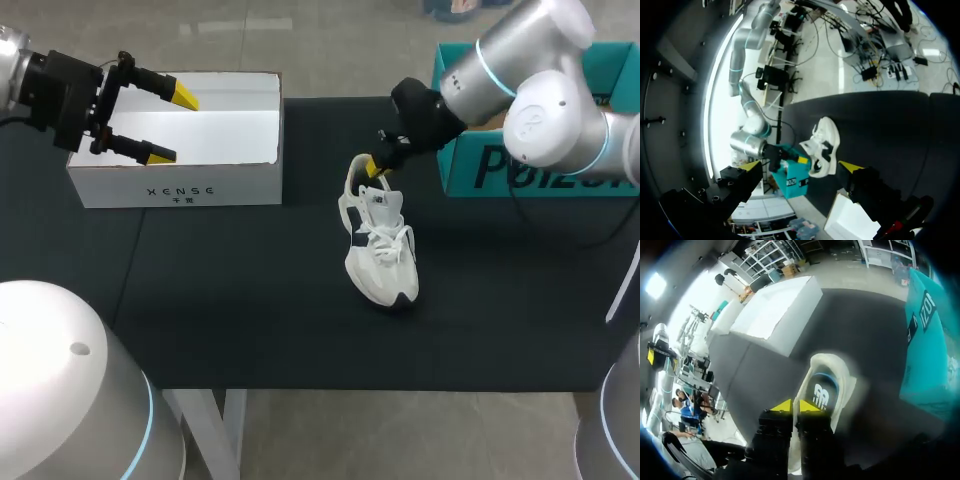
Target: Take the shoe out of the shoebox, open the shoe tongue, remove and reinsert the insole, then place the shoe into the shoebox
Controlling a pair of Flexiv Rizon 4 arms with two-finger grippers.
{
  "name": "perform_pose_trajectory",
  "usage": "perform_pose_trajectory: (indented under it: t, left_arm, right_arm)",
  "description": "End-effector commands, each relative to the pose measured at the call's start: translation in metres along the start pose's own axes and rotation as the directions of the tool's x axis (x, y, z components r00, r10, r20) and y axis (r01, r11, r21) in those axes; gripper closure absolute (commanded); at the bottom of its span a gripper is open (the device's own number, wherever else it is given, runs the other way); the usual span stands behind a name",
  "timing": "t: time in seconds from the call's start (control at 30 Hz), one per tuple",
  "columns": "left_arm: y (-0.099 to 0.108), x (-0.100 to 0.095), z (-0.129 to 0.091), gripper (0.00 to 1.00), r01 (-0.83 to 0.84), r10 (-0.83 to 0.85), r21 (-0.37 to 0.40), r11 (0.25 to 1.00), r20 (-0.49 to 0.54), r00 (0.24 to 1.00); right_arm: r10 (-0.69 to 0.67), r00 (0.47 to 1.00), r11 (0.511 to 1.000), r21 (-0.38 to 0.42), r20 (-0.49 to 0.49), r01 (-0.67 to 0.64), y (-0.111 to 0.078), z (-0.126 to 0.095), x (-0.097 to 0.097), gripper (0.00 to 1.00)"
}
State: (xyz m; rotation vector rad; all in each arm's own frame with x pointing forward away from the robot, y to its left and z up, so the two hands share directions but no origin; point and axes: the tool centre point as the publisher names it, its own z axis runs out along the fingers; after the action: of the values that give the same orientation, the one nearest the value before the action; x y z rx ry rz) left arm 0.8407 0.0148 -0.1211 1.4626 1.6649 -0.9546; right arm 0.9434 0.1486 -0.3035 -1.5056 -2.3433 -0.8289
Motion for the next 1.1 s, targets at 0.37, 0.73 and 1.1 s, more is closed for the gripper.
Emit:
perform_pose_trajectory:
  t: [0.37, 0.73, 1.1]
  left_arm:
    - [0.0, 0.0, 0.0, 0.0, -0.001, 0.001, 0.0, 1.0, -0.002, 1.0]
    - [0.0, 0.0, 0.0, 0.0, -0.001, 0.001, 0.0, 1.0, -0.002, 1.0]
    - [0.0, 0.0, 0.0, 0.0, -0.001, 0.001, 0.0, 1.0, -0.002, 1.0]
  right_arm:
    - [-0.016, 0.964, 0.988, 0.154, 0.267, -0.027, 0.011, -0.007, 0.006, 1.0]
    - [0.055, 0.827, 0.983, 0.115, 0.559, -0.142, 0.009, 0.013, -0.012, 1.0]
    - [0.05, 0.799, 0.967, 0.171, 0.599, -0.188, 0.005, 0.046, -0.032, 1.0]
